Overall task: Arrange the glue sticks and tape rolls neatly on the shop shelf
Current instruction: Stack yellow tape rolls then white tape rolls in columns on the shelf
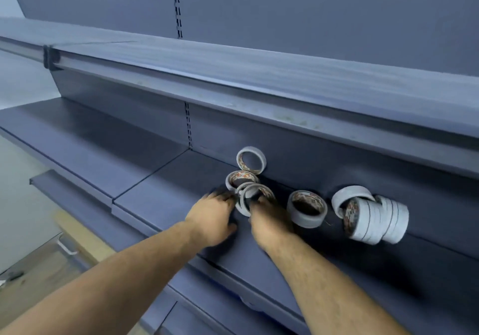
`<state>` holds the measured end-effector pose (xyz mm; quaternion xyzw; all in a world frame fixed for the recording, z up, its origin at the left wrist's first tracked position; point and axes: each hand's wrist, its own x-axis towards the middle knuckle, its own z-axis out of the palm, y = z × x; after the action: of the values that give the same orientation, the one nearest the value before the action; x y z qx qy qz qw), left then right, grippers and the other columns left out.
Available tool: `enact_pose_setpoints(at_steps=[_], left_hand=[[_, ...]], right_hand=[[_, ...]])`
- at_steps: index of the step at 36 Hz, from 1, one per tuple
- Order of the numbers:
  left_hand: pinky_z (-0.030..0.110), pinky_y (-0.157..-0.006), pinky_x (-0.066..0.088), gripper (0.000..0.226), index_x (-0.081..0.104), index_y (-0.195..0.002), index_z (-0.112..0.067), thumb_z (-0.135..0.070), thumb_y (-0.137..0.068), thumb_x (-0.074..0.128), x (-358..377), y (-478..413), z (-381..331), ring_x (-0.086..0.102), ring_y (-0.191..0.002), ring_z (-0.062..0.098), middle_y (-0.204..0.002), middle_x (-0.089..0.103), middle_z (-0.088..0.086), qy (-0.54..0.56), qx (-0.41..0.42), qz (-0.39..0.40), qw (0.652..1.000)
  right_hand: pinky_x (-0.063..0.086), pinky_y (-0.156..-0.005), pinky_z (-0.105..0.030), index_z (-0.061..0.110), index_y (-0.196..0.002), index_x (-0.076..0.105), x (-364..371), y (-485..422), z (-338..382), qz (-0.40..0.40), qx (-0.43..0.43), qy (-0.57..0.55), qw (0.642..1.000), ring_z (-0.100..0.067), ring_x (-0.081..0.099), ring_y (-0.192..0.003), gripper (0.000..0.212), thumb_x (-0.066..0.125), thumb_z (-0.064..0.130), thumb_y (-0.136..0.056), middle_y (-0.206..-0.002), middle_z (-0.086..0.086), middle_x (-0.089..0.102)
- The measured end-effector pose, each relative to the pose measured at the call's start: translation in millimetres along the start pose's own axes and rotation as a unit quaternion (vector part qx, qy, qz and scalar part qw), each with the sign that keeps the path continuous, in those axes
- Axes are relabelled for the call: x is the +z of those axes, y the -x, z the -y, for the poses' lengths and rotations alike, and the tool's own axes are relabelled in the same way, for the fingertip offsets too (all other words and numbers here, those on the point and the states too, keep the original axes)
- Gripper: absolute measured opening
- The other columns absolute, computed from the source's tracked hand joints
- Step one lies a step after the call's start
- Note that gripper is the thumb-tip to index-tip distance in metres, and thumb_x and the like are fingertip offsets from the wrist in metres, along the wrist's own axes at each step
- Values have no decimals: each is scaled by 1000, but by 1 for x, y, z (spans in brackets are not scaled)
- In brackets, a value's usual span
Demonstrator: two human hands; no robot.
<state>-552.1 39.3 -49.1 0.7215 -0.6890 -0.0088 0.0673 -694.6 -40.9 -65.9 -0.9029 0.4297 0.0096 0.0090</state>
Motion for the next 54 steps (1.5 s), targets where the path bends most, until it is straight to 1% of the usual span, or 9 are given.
enact_pose_setpoints(at_steps=[5,8,24,29,34,39,43,46,54], left_hand=[[37,-87,51,56,50,-136,-28,-31,-81,63,7,-14,3,53,-118,25,-131,58,-4,69,10,-31,997],[39,-78,53,67,43,-142,-30,-30,-78,64,12,-20,6,53,-114,26,-129,58,-4,72,28,-39,996],[39,-76,53,44,55,-128,-23,-20,-85,63,17,-25,5,50,-115,27,-138,51,-4,14,78,-29,996],[41,-84,53,58,47,-141,-29,-20,-85,61,20,-23,6,47,-121,29,-148,44,-6,18,82,-26,996],[38,-91,46,44,55,-135,-42,-26,-94,50,17,-18,3,43,-121,28,-147,44,-10,-15,110,-30,993],[33,-82,35,22,61,-113,-25,-24,-95,49,11,-17,1,44,-122,25,-131,56,-4,-57,101,-44,992],[32,-78,37,25,60,-113,-18,-13,-91,50,2,-13,6,52,-115,27,-118,63,3,-50,95,-66,992],[34,-71,42,36,53,-128,-16,-13,-93,50,-10,-18,15,58,-105,32,-119,61,8,-26,66,-88,994],[40,-87,52,53,58,-135,-21,-8,-83,59,-22,-30,27,51,-120,33,-124,62,9,29,47,-143,988]], right_hand=[[49,-96,-37,12,-130,56,-4,2,3,-17,38,-2,999,-32,53,-125,35,58,14,-95,-137,-11,55],[49,-88,-36,13,-127,57,-7,5,6,-35,33,-2,999,-32,57,-120,30,55,15,-97,-132,-10,58],[46,-80,-35,15,-126,52,-15,17,10,-64,39,-41,996,-33,60,-110,33,54,15,-94,-124,-9,63],[44,-89,-34,13,-131,49,-15,18,7,-60,60,-72,994,-32,57,-118,38,54,14,-93,-132,-9,60],[41,-99,-34,12,-140,43,-19,18,5,-59,61,-96,992,-32,50,-128,48,52,12,-93,-148,-8,46],[31,-77,-31,10,-129,47,-25,21,2,-71,64,-104,990,-34,52,-117,33,51,14,-97,-143,-8,43],[36,-81,-33,10,-129,47,-34,24,2,-86,59,-80,991,-33,52,-117,30,50,17,-100,-137,-9,52],[38,-80,-35,13,-124,49,-44,22,2,-104,68,-80,989,-32,53,-114,27,52,17,-97,-131,-8,55],[30,-77,-28,19,-129,51,-66,24,8,-122,80,-50,988,-27,44,-126,34,55,17,-95,-134,-3,55]])
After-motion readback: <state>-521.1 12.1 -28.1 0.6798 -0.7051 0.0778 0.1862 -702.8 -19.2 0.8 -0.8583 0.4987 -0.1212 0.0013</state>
